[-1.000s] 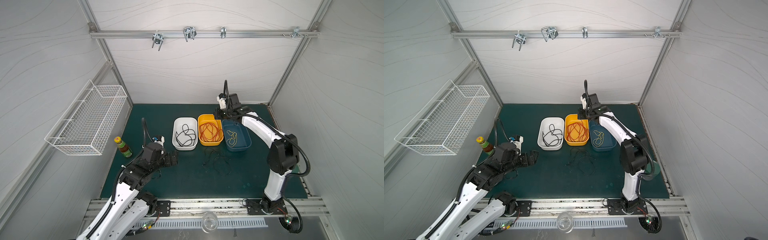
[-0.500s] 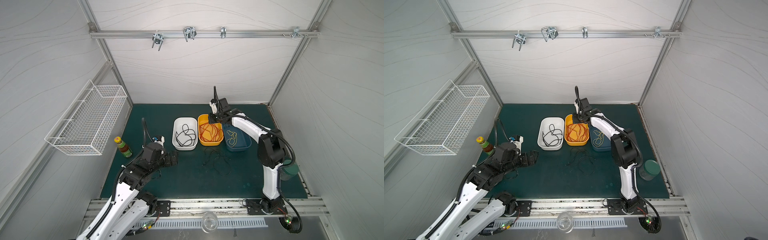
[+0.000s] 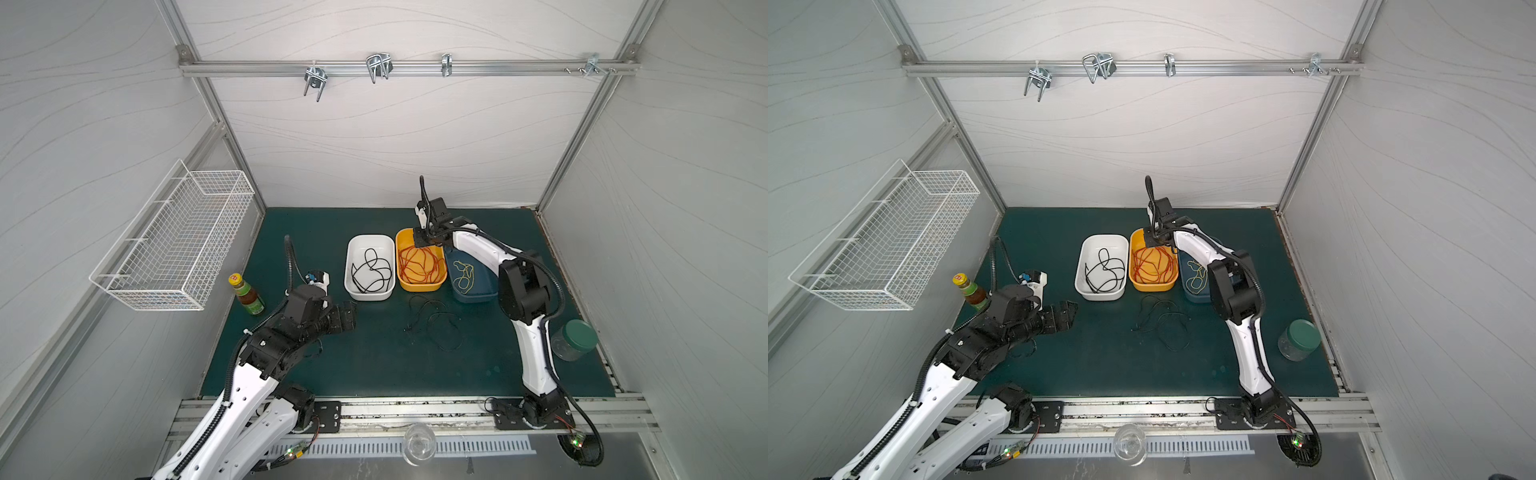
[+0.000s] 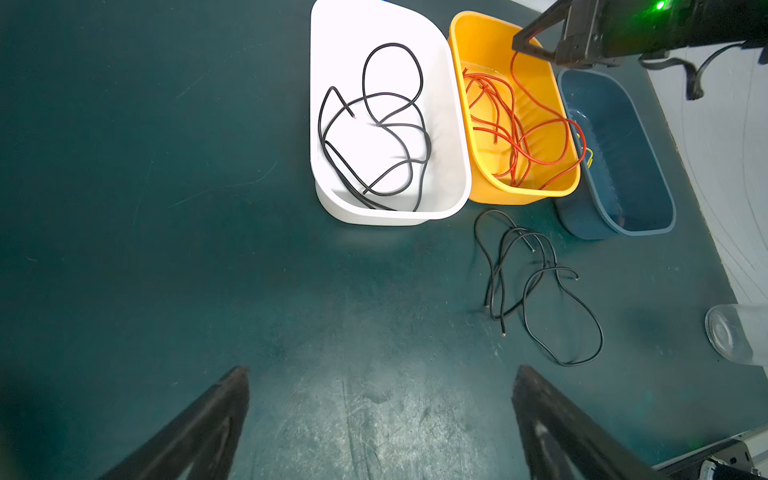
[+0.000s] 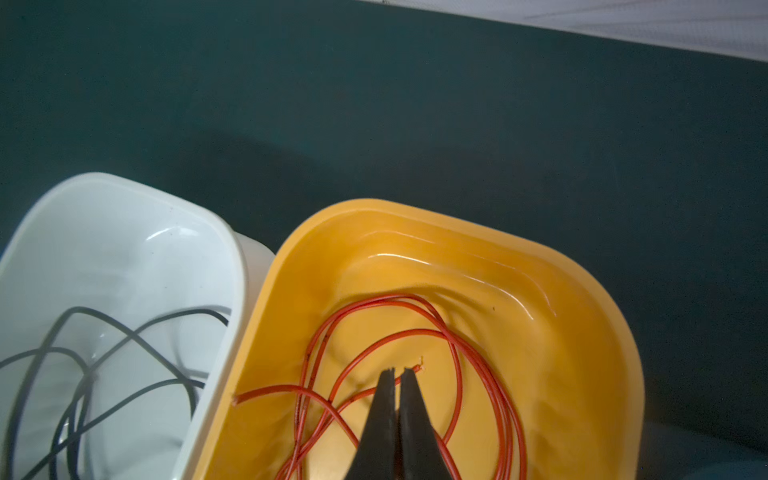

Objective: Untangle the cables
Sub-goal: 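Carry the red wire over the yellow tub and lower it in, then open the right gripper to release the red wire into the yellow tub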

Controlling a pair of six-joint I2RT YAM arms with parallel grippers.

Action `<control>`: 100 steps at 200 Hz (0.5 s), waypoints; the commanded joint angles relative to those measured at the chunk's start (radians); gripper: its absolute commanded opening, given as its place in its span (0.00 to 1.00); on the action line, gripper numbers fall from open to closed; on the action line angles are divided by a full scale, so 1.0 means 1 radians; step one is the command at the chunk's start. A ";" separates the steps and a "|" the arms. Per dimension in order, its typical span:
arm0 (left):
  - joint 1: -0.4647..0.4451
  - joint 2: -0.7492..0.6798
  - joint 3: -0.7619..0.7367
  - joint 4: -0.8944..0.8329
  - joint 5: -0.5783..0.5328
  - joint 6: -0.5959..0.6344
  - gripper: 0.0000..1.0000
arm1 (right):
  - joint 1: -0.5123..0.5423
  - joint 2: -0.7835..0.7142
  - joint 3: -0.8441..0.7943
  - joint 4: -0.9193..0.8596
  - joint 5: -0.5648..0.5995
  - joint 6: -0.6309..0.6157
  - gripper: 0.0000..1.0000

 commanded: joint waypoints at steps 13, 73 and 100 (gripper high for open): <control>-0.003 0.006 0.005 0.038 0.005 0.011 1.00 | 0.000 0.019 -0.007 0.013 0.017 -0.024 0.00; -0.003 -0.004 0.004 0.037 0.001 0.010 1.00 | -0.006 0.053 0.048 -0.029 0.034 -0.048 0.11; -0.002 -0.003 0.004 0.037 0.003 0.010 1.00 | -0.007 0.040 0.077 -0.053 0.031 -0.048 0.24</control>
